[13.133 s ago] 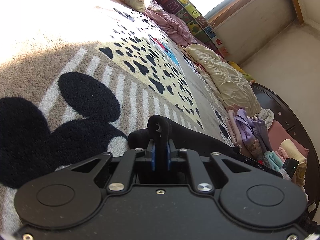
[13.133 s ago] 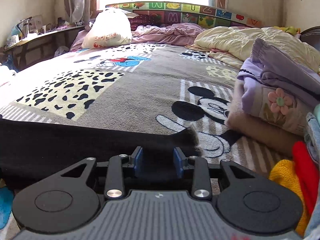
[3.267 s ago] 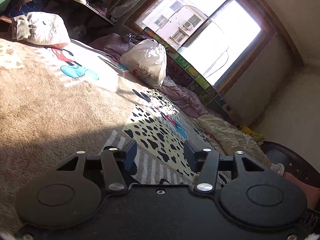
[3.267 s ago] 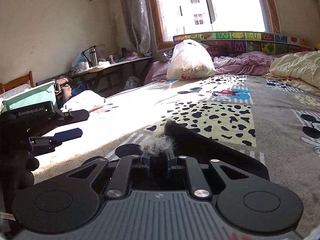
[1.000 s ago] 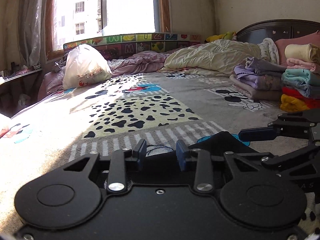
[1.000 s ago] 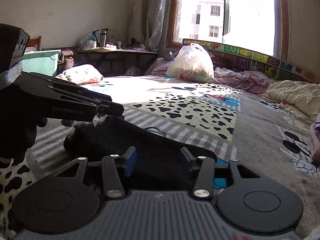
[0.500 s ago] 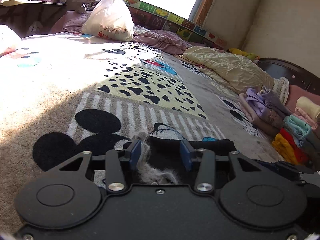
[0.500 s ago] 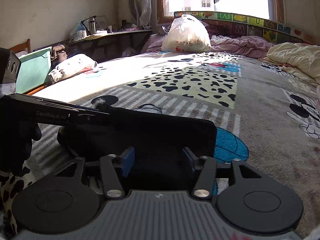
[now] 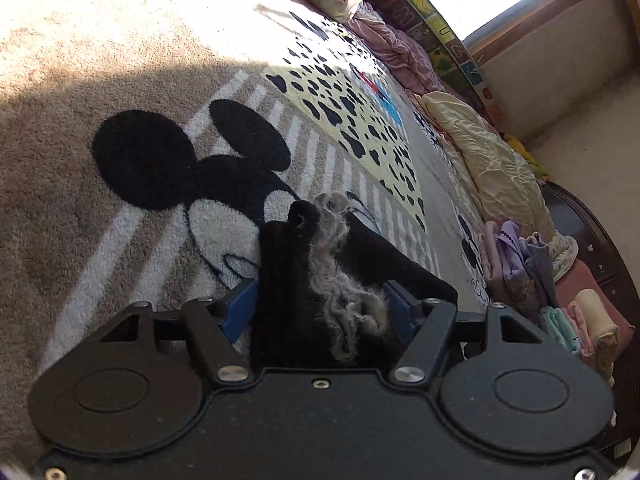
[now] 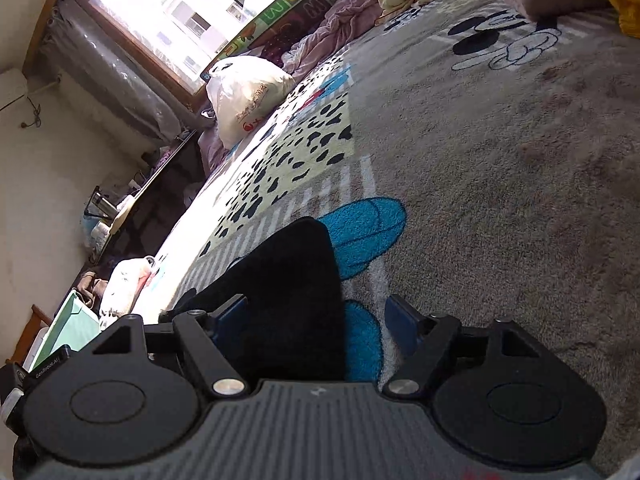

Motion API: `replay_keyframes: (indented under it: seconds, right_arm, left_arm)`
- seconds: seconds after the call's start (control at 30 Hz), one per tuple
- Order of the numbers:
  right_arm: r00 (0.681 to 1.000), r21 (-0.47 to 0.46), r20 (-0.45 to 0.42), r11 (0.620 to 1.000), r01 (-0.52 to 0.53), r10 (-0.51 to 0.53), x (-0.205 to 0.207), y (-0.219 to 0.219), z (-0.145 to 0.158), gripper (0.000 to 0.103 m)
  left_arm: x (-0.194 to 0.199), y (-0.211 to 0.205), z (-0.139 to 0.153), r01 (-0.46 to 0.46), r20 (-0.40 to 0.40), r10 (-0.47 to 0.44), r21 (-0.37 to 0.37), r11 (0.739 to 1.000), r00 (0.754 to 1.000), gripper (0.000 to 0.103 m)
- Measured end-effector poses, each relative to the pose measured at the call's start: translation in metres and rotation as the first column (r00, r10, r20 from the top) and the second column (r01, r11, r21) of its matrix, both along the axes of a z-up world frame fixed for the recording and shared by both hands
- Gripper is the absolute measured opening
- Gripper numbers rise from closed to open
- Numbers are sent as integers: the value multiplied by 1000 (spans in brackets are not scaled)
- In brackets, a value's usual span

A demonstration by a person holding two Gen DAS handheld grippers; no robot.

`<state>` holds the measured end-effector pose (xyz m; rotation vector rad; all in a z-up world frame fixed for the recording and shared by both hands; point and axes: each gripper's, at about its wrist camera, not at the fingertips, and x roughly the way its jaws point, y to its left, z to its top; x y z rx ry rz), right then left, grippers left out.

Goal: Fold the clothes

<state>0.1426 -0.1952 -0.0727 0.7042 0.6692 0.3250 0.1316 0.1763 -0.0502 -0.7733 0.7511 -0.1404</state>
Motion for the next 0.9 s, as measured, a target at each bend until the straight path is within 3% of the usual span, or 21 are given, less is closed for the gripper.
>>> replay_keyframes:
  seconds: [0.13,0.3,0.43,0.5,0.57,0.63,0.7,0.73,0.8,0.9]
  right_arm:
    - [1000,-9,10,1000,-26,26,8,12,-3,70]
    - [999,-30,29,999,-32,32,10,26,-4,52]
    - [998,-24,49,999,-27,28,6,24,2,42]
    - [998,9,65,1000,-22,22,1,19,10,32]
    - [991,-3,131,1000,-27,28,-10,16,30,30]
    - [980,-14,197,999,-30,32,-26,7,58,30]
    - [976,-35,217,999,2,6,-41,-5,77,31]
    - [980,-60,199,997,40,-28,-50,-18,77,35]
    - [986,-103,146,990,96,-80,-61,-39,71,68]
    - [990,-42,6,989,140,-140,-67,-68,29,71]
  left_arm:
    - [1,-4,-4,-16,-4,16,16,1000,1000,66]
    - [3,-8,-10,-15,24,14,53,998,1000,40]
    - [-5,-3,-4,-9,75,16,-91,996,997,35]
    - [-13,-5,7,18,100,-2,-162,987,995,34]
    - [-22,-11,20,58,124,-31,-223,973,992,34]
    - [-26,-18,22,96,115,-69,-241,966,991,39]
    - [-23,-30,16,129,67,-121,-143,981,990,57]
    - [-21,-34,12,135,44,-131,-114,984,990,58]
    - [-17,-40,4,142,1,-143,-84,986,990,58]
    - [-19,-48,2,169,-6,-169,-63,984,986,64]
